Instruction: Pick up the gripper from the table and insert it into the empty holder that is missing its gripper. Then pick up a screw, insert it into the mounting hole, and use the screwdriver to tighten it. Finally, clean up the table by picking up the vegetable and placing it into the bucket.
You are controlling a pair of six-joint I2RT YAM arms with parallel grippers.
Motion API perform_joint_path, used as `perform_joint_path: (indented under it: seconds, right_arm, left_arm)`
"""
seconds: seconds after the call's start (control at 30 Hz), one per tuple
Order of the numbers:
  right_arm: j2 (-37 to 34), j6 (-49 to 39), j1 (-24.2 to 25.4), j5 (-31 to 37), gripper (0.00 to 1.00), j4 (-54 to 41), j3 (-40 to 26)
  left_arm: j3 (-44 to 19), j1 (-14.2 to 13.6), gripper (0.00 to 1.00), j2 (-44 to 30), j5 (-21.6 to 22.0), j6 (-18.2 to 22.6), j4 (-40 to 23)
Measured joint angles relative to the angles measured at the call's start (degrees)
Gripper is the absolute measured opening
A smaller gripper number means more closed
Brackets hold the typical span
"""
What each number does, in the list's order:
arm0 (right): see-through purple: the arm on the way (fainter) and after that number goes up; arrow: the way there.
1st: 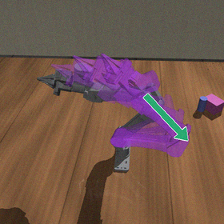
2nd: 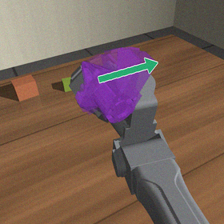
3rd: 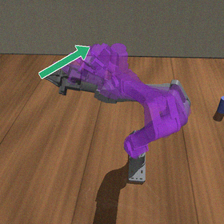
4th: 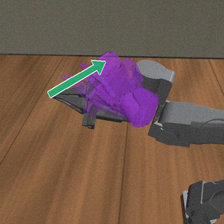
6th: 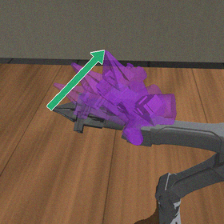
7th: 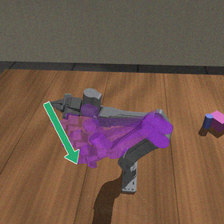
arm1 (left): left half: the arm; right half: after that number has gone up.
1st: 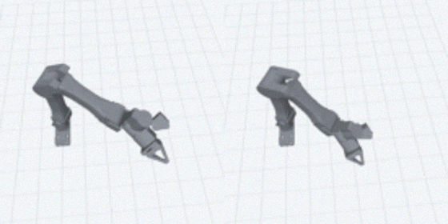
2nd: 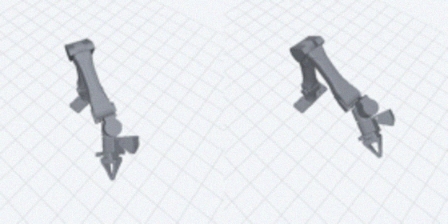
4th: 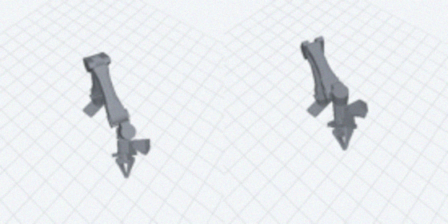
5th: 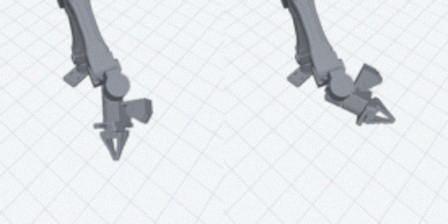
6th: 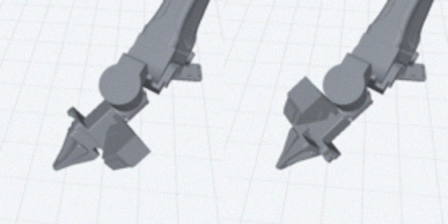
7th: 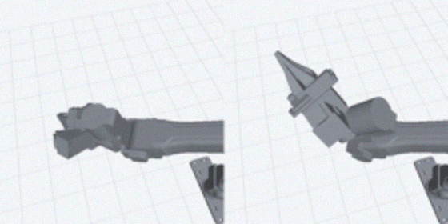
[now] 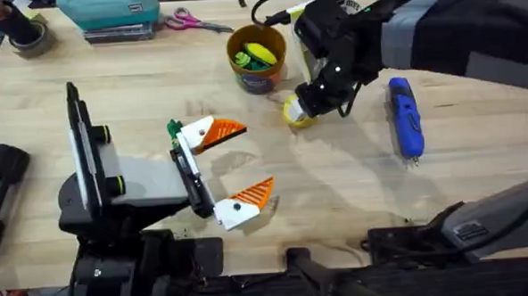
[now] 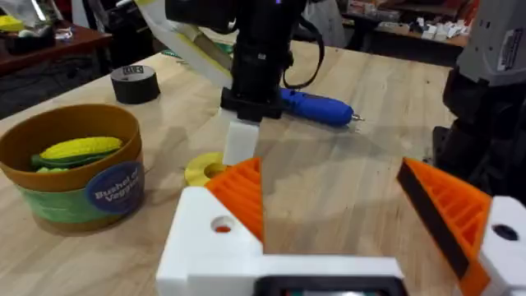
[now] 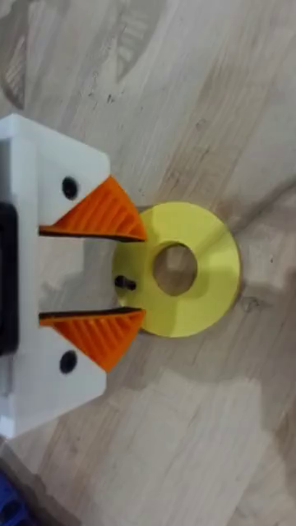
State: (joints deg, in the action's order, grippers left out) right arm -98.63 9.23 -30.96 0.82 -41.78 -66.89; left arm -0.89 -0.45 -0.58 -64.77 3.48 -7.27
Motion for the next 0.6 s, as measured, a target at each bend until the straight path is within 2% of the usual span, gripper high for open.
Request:
perform_joint_path:
  seconds: [0.4, 0.6]
  right_arm:
    - [-0.02, 0.00, 0.00, 0.02, 0.323, -0.59, -0.04]
    - [0.00, 0.00, 0.00, 1.36, 0.299, -1.56, -0.04]
  left_arm:
    - [0.00, 0.00, 0.985, 0.02, 0.00, 0.00, 0.00]
    - [0.00, 0.00, 0.985, 0.00, 0.00, 0.00, 0.00]
